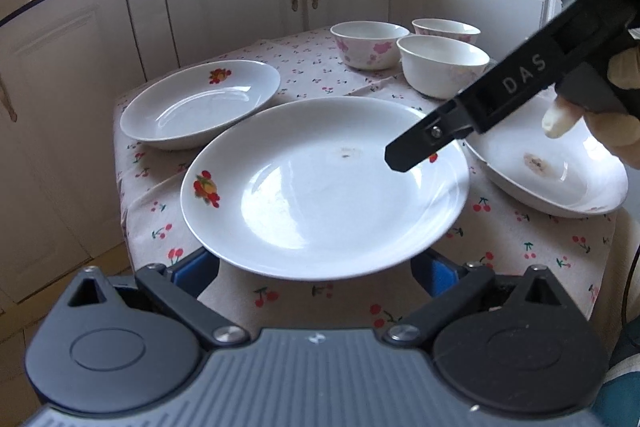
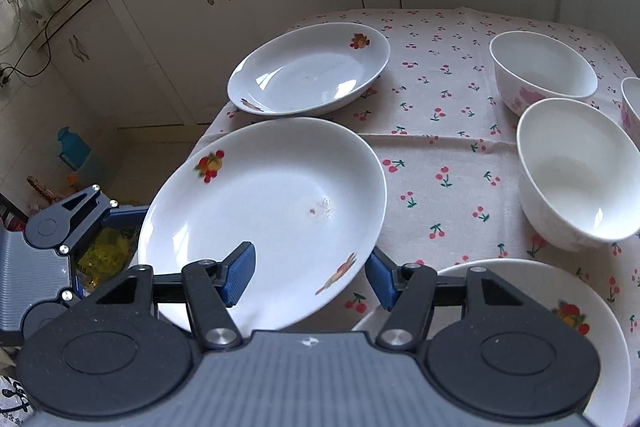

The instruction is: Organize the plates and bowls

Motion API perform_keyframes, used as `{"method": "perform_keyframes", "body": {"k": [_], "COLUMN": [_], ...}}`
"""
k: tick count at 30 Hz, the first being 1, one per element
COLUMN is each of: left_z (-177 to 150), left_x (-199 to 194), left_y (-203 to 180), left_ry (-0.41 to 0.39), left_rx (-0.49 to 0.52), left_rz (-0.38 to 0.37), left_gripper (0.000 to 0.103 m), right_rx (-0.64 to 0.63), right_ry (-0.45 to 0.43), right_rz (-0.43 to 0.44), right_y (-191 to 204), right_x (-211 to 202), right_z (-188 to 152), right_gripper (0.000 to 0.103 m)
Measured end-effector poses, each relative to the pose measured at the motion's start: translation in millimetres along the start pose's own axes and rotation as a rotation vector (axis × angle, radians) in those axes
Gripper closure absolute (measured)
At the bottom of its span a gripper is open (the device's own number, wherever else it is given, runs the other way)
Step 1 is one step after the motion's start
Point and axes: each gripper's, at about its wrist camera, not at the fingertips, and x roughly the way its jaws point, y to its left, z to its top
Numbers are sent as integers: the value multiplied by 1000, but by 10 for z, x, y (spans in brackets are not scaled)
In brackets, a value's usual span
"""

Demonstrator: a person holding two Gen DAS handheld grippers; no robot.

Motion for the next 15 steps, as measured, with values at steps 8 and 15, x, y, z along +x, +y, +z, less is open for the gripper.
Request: {"method": "perform_keyframes", "body": {"k": [8,15], "left_z": [-4,-20], "left_x": [59,15], "left_y": [-13,-42], "left_ry": [7,8], "left_rx": [9,7], "left_rz": [2,27], "left_gripper": [3,2], "right_rx": [-3,-25], "right_ry": [0,8], "right_rz": [-13,-18], "right_y": [-14,28], "right_x": [-2,-10], "right_z": [-21,-19], "right_gripper": [35,30]}}
